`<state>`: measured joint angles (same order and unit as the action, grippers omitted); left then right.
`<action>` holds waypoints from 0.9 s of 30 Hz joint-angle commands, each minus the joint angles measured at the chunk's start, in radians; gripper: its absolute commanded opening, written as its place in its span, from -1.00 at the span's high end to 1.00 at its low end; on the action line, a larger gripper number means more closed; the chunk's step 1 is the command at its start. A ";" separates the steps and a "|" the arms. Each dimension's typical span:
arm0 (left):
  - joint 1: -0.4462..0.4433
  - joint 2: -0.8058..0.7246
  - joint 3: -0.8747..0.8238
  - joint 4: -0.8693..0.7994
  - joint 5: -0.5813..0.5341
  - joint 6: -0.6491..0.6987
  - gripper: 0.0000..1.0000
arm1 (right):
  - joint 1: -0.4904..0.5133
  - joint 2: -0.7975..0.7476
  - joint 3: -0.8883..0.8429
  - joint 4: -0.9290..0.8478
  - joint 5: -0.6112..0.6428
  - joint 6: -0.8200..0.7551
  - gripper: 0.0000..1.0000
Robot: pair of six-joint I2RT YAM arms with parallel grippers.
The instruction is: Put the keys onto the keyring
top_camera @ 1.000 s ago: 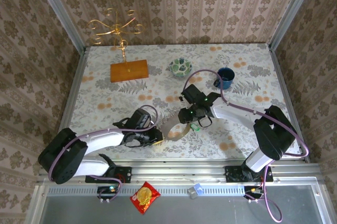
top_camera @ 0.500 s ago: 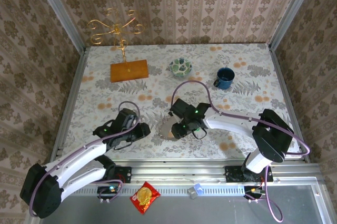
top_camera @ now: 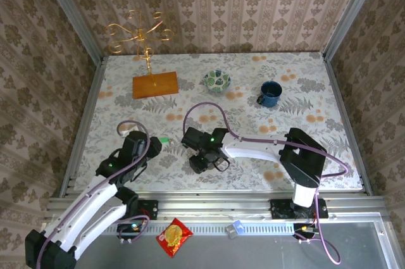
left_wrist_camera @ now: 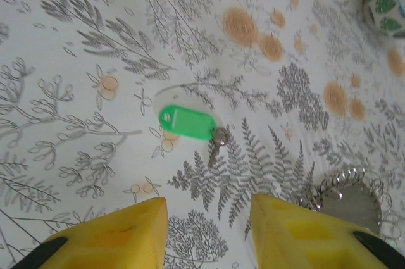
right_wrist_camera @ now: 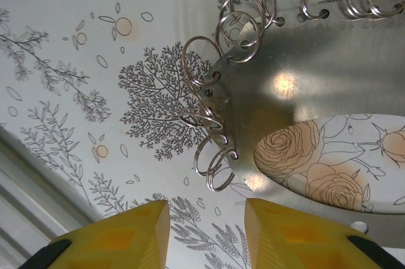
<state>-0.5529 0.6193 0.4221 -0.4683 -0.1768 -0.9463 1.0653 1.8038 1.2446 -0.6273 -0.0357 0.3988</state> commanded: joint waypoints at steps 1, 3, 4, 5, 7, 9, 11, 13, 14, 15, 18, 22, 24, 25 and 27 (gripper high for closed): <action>0.013 -0.032 -0.024 -0.014 -0.070 -0.022 0.21 | 0.007 0.025 0.032 -0.056 0.036 0.011 0.28; 0.017 -0.038 -0.027 -0.015 -0.073 -0.022 0.21 | 0.007 0.039 0.040 -0.058 0.036 0.012 0.29; 0.020 -0.041 -0.029 -0.017 -0.075 -0.022 0.21 | 0.007 0.047 0.045 -0.058 0.036 0.014 0.29; 0.022 -0.041 -0.029 -0.016 -0.075 -0.023 0.21 | 0.007 0.056 0.048 -0.062 0.036 0.015 0.30; 0.023 -0.040 -0.031 -0.015 -0.075 -0.024 0.21 | 0.007 0.065 0.050 -0.063 0.036 0.018 0.31; 0.024 -0.041 -0.034 -0.014 -0.074 -0.028 0.21 | 0.007 0.072 0.055 -0.063 0.036 0.018 0.31; 0.025 -0.041 -0.038 -0.010 -0.072 -0.031 0.21 | 0.007 0.079 0.057 -0.059 0.034 0.017 0.32; 0.028 -0.040 -0.042 -0.006 -0.073 -0.034 0.22 | 0.007 0.089 0.063 -0.062 0.034 0.015 0.33; 0.027 -0.041 -0.043 -0.006 -0.072 -0.035 0.21 | 0.007 0.092 0.067 -0.062 0.034 0.014 0.34; 0.027 -0.041 -0.043 -0.006 -0.070 -0.036 0.21 | 0.007 0.096 0.067 -0.063 0.034 0.013 0.34; 0.028 -0.041 -0.045 -0.006 -0.070 -0.036 0.21 | 0.007 0.104 0.074 -0.066 0.038 0.011 0.36; 0.030 -0.041 -0.047 -0.007 -0.071 -0.039 0.22 | 0.007 0.113 0.081 -0.072 0.049 0.010 0.40; 0.030 -0.041 -0.049 -0.005 -0.069 -0.041 0.21 | 0.007 0.117 0.085 -0.078 0.055 0.010 0.42; 0.031 -0.041 -0.048 -0.004 -0.069 -0.040 0.22 | 0.007 0.118 0.086 -0.081 0.058 0.009 0.43; 0.031 -0.041 -0.049 -0.004 -0.068 -0.042 0.21 | 0.007 0.123 0.088 -0.083 0.059 0.009 0.43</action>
<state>-0.5285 0.5888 0.3855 -0.4717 -0.2329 -0.9730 1.0660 1.9026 1.3029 -0.6643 -0.0071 0.3992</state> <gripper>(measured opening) 0.392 0.287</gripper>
